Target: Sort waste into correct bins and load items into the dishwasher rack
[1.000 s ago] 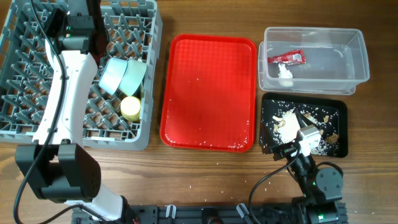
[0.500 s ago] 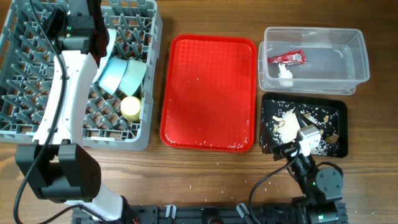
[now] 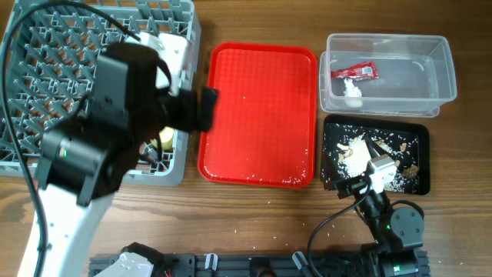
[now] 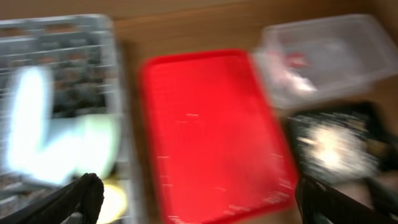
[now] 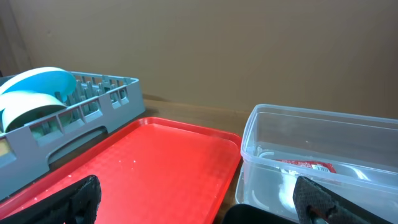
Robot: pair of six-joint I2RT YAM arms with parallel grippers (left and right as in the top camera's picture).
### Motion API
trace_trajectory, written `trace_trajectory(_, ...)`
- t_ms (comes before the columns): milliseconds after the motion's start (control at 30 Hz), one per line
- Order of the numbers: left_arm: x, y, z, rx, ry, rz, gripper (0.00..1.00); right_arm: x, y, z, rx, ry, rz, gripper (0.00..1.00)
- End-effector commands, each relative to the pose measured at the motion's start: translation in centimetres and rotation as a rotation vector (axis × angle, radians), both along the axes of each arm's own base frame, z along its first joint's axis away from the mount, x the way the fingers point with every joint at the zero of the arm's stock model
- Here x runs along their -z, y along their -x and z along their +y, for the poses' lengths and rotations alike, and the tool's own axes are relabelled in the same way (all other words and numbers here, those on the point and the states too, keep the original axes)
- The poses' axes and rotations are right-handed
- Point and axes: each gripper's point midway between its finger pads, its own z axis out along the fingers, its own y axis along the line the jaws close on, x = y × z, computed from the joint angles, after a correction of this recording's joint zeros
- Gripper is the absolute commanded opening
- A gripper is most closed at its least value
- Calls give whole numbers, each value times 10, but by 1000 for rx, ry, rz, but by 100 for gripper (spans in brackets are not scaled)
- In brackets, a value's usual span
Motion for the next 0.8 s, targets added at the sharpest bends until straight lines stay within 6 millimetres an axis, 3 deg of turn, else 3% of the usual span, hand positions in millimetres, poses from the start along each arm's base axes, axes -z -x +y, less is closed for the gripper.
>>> trace_trajectory(0, -3, 48, -44, 176, 103, 79, 100, -2, 1, 1, -10, 15, -15, 100)
trace_trajectory(67, -1, 52, -24, 80, 68, 86, 100, -2, 1, 1, -10, 15, -15, 100)
trace_trajectory(100, -8, 55, -15, 58, 75, 55, 100, -2, 1, 1, -10, 15, -15, 100)
trace_trajectory(167, -33, 67, 7, 6, 100, -51, 100, -2, 1, 1, -10, 15, -15, 100)
trace_trajectory(233, -71, 72, 37, -32, 90, -285, 100, -2, 1, 1, -10, 15, -15, 100)
trace_trajectory(333, -72, 79, 57, -33, 125, -479, 100, -2, 1, 1, -10, 15, -15, 100)
trace_trajectory(467, -25, 80, 67, -45, 164, -685, 100, -2, 1, 1, -10, 15, -15, 100)
trace_trajectory(500, 14, 82, 64, -14, 187, -727, 100, -2, 1, 1, -10, 15, -15, 100)
trace_trajectory(533, 30, 82, 64, -8, 190, -746, 100, -2, 1, 1, -10, 15, -15, 99)
trace_trajectory(633, 85, 80, 67, -23, 191, -756, 100, -2, 1, 1, -10, 15, -15, 100)
trace_trajectory(767, 130, 72, 71, -51, 178, -718, 100, -2, 1, 1, -10, 15, -15, 100)
